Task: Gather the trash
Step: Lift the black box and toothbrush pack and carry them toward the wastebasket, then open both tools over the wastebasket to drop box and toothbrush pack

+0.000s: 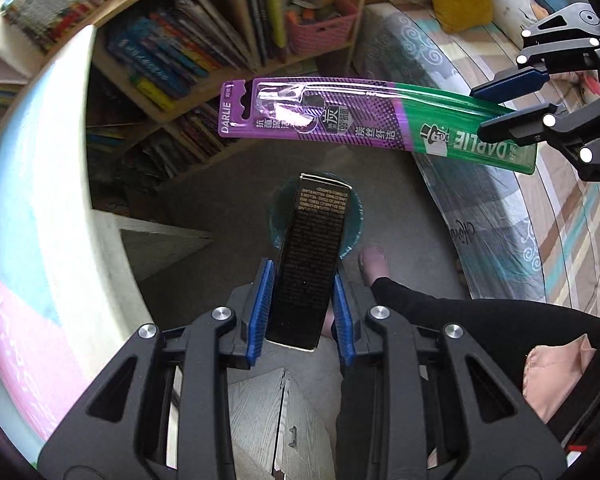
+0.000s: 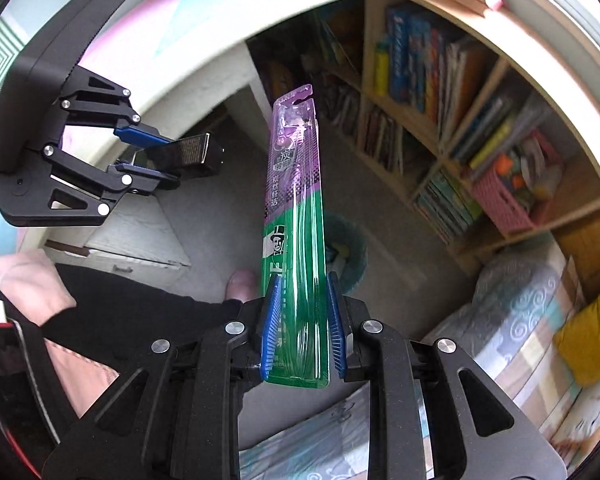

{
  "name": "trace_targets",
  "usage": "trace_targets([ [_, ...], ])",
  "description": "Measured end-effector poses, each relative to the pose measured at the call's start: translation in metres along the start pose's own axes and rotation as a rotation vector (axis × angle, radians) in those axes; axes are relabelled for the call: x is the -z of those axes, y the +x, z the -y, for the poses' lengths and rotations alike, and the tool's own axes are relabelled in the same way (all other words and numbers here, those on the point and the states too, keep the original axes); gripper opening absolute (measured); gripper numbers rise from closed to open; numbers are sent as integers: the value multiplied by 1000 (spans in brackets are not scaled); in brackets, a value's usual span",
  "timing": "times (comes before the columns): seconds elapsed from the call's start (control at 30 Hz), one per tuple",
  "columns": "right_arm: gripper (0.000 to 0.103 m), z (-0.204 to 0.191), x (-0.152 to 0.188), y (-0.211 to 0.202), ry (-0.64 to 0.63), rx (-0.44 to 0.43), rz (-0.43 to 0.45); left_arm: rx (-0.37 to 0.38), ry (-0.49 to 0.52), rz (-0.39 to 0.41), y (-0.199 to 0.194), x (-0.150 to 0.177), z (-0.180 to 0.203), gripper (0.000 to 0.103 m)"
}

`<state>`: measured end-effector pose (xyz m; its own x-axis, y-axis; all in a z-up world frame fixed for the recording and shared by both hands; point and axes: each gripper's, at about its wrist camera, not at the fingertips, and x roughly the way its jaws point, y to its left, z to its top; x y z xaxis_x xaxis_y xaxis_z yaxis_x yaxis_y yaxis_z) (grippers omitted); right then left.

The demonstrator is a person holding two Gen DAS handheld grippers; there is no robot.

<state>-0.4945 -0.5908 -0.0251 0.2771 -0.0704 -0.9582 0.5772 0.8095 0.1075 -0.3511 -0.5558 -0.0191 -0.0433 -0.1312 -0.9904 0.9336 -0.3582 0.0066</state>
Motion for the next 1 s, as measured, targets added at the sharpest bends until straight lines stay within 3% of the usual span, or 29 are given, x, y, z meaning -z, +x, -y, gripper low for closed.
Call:
trace_targets([
  [0.37,23,15,24,32,67,-45,-103,22,33,-82,47,-21,10,27],
  [0.83,24,32,10,66,89,-87,-175,56,67,-148,81,-38,8,28],
  [0.87,26,33,8,68,89,-92,-178,59,74,-154,83,-39,8,31],
  [0.93,57,38,4,71,90,-83,-161,37,95,-154,88,-42,7,74],
  [0.97,71,41,3,71,98,-72,-144,9,104,-142,88,-43,7,80],
  [1.0,70,46,1,69,112,-74,-127,-9,114,-136,89,-45,6,81],
])
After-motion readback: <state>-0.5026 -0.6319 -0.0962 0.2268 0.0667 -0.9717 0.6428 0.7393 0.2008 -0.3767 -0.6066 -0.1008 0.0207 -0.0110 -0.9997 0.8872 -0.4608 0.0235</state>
